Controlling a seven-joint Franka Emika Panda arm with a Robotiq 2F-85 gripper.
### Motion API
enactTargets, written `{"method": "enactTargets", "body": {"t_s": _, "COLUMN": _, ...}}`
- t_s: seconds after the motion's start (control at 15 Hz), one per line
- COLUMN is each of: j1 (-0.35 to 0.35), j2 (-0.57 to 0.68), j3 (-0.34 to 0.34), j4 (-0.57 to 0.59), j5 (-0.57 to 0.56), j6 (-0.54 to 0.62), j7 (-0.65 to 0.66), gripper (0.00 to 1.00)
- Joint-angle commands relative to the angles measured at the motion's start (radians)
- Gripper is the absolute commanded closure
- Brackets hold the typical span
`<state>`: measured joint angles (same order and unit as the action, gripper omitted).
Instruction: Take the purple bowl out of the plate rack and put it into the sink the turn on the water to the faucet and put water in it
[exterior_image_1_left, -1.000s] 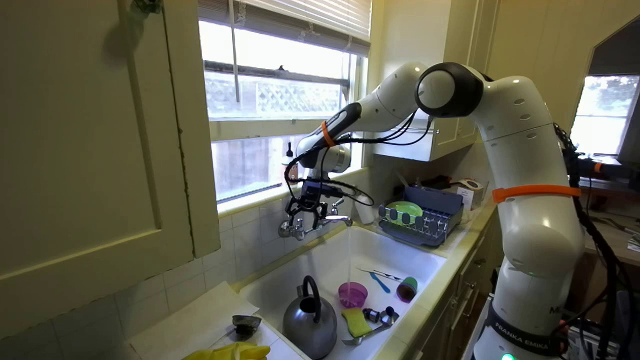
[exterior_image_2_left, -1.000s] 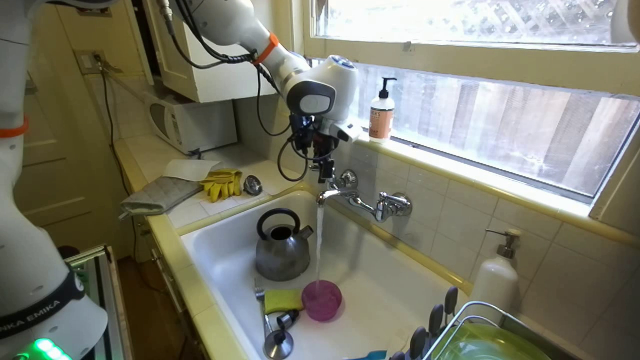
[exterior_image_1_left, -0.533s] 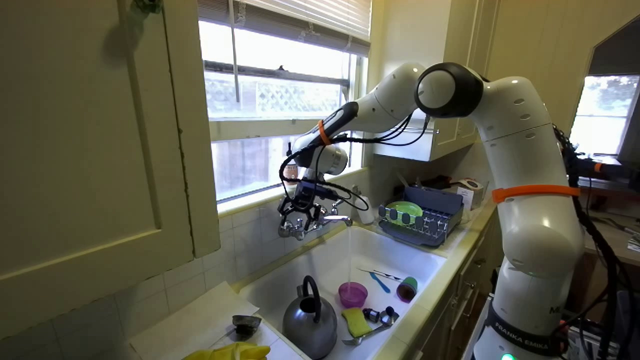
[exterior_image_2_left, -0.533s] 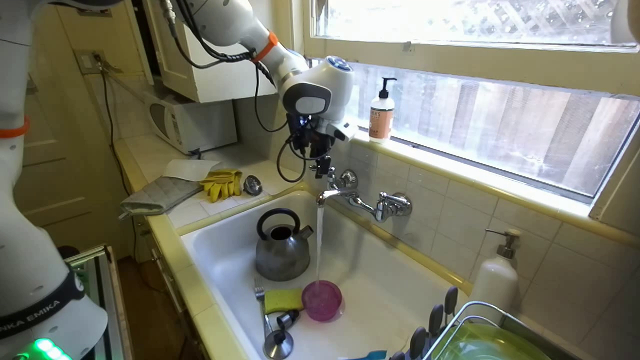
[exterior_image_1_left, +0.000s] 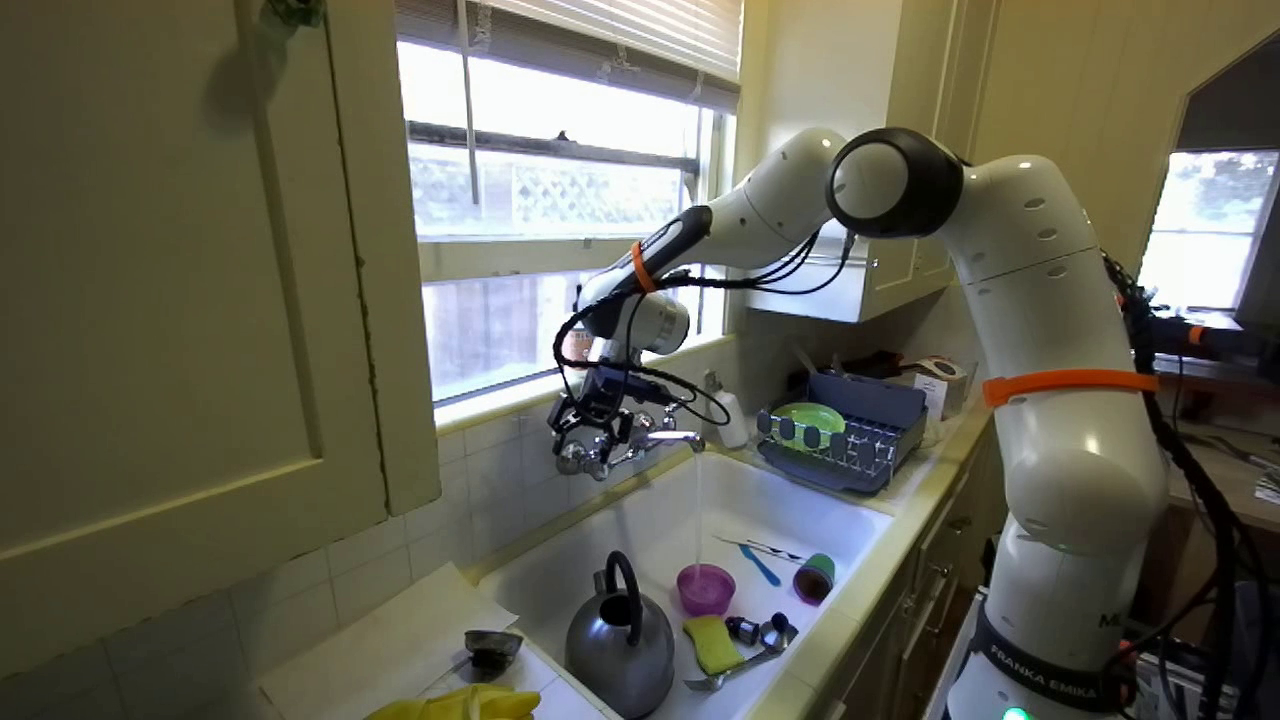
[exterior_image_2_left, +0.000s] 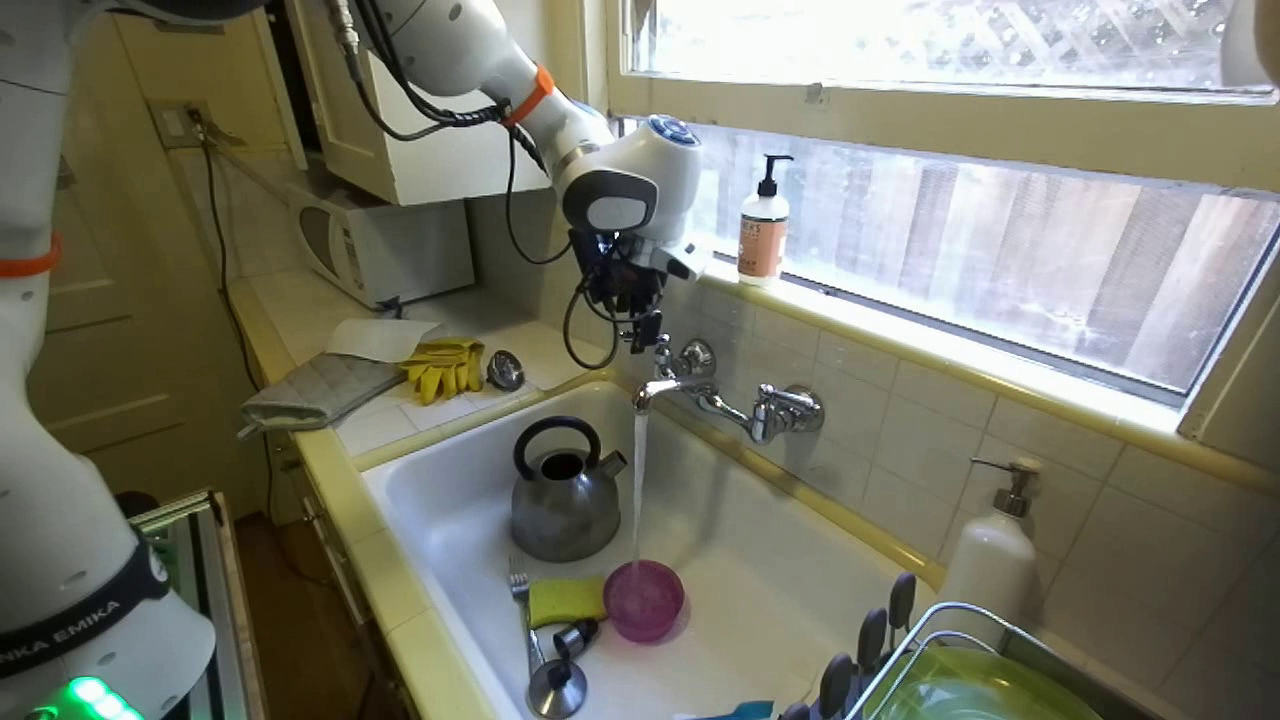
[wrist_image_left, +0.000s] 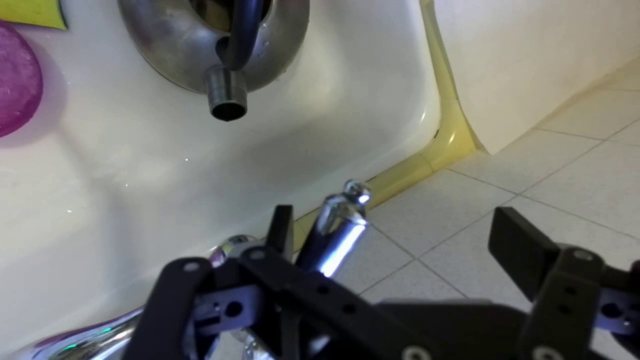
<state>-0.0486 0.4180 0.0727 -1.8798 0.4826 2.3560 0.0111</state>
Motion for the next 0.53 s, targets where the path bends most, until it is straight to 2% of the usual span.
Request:
{"method": "enactTargets", "body": {"t_s": 0.0, "j1": -0.01, "j2": -0.006, "j3": 0.01, "j4": 0.001, "j5": -0.004, "j6": -0.018, "j7": -0.035, "gripper": 0.0}}
{"method": "enactTargets", "body": {"t_s": 0.47, "j1": -0.003, "j2": -0.139, "j3": -0.016, "j4": -0.073, "j5": -0.143, "j6": -0.075, "j7": -0.114, "gripper": 0.0}}
